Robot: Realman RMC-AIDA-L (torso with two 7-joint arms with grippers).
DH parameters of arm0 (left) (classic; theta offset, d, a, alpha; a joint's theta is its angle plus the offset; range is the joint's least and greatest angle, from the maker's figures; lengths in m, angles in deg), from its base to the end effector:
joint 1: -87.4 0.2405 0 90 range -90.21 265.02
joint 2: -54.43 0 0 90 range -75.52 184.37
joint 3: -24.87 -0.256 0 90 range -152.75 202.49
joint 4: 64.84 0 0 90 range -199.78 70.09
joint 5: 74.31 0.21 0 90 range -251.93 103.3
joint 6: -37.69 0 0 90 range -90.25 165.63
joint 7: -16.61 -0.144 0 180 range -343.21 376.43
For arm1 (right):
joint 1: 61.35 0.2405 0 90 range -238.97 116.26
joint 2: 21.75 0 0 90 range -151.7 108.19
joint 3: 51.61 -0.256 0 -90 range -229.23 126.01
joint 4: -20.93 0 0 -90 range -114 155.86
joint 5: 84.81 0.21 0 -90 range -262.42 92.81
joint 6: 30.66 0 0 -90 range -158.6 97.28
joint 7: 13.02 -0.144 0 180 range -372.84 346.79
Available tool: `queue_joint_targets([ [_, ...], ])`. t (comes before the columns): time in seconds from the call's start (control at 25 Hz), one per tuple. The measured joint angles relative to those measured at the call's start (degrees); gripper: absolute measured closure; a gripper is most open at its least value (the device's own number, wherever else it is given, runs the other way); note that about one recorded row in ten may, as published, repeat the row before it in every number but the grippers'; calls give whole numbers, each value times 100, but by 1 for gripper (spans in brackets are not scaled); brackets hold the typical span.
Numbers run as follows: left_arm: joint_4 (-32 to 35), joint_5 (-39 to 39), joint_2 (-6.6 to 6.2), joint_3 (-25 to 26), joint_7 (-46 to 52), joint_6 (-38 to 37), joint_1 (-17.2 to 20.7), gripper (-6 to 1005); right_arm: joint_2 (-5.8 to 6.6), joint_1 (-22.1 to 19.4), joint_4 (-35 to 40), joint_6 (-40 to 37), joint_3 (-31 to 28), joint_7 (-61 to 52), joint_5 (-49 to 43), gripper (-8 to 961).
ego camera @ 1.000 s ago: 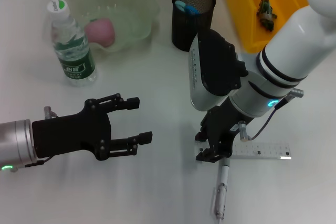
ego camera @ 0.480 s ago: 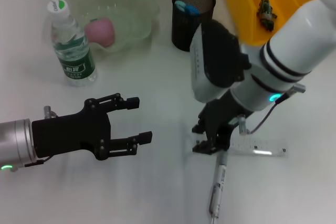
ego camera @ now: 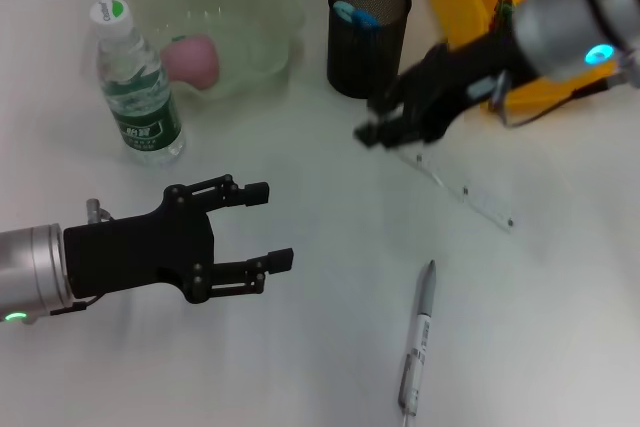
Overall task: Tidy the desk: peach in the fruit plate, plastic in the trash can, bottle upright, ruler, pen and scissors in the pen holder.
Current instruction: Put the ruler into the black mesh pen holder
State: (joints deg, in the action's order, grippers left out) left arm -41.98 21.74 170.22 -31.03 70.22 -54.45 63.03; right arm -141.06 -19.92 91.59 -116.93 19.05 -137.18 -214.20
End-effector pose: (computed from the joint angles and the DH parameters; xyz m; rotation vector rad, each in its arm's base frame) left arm -0.2815 0.2752 -0.0291 -2.7741 -0.3176 -0.8752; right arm 0.1194 0.3769 -0.0028 -2.9022 0.4919 -0.0156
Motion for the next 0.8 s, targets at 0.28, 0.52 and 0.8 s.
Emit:
queue_joint_targets([
  [0.28, 7, -9, 52, 0, -28, -15, -18, 197, 11, -430, -69, 83, -1478, 603, 1161, 562],
  [0.52, 10, 2, 82, 0, -14, -65, -47, 197, 13, -872, -426, 344, -2205, 1671, 2626, 562],
  [0.8, 17, -7, 84, 0, -14, -163, -47, 197, 155, -725, -2218, 1018, -2586, 3405, 4212, 561],
])
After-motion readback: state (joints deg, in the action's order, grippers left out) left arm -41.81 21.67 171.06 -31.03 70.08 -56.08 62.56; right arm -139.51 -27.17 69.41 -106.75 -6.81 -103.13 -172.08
